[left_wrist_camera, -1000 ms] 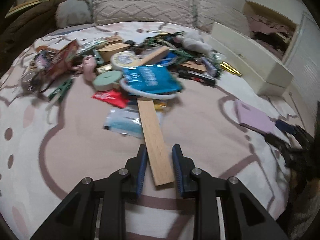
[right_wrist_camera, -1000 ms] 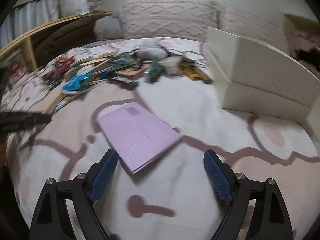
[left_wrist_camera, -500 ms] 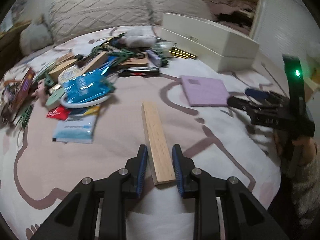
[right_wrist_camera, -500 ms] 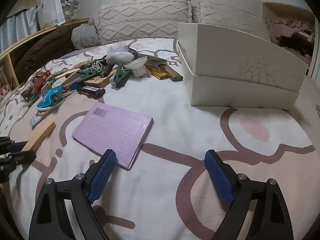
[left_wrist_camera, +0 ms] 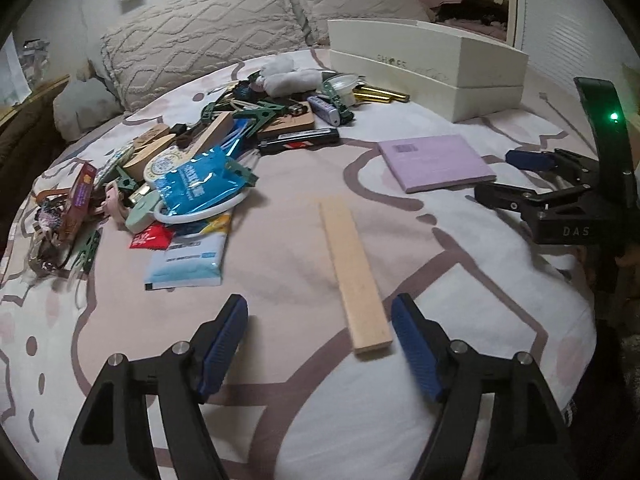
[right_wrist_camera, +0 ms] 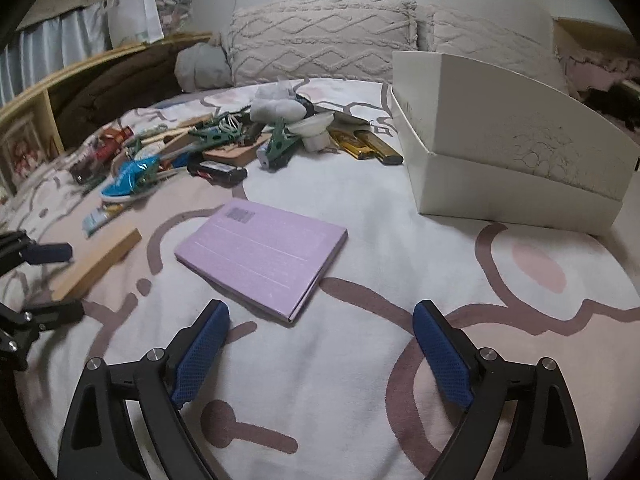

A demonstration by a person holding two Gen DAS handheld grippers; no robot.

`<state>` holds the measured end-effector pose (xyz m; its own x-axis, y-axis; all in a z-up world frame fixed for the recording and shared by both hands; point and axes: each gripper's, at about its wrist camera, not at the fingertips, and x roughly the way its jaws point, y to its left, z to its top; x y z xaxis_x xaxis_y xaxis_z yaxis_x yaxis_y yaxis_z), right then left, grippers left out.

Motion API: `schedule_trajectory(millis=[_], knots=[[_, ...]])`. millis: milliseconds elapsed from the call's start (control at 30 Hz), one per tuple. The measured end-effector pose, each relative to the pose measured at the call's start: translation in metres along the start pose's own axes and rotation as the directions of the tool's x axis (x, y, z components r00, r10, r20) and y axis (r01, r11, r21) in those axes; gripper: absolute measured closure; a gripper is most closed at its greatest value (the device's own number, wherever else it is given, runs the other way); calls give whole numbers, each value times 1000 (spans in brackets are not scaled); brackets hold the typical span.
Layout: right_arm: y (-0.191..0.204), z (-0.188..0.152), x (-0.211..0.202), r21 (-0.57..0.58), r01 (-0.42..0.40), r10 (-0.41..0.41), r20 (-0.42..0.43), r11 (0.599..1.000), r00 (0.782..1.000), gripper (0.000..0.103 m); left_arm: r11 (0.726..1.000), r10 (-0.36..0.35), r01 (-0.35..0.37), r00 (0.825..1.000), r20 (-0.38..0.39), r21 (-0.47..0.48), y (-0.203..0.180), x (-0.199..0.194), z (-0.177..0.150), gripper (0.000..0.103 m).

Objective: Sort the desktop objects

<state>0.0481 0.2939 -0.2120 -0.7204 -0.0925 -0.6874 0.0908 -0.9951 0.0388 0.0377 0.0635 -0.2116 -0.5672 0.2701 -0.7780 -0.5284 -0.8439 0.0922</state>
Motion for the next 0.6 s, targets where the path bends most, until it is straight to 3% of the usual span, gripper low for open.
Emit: schedule_trajectory(millis=[133, 600], knots=[[-3, 1, 2, 11, -5, 5, -7, 1000, 1000, 10, 998, 61, -61, 998, -5, -4, 6, 1, -1, 18], [-12, 0, 2, 77, 66, -66, -5, 995, 998, 10, 967, 185, -190, 982, -47, -169, 50, 9, -4, 18]])
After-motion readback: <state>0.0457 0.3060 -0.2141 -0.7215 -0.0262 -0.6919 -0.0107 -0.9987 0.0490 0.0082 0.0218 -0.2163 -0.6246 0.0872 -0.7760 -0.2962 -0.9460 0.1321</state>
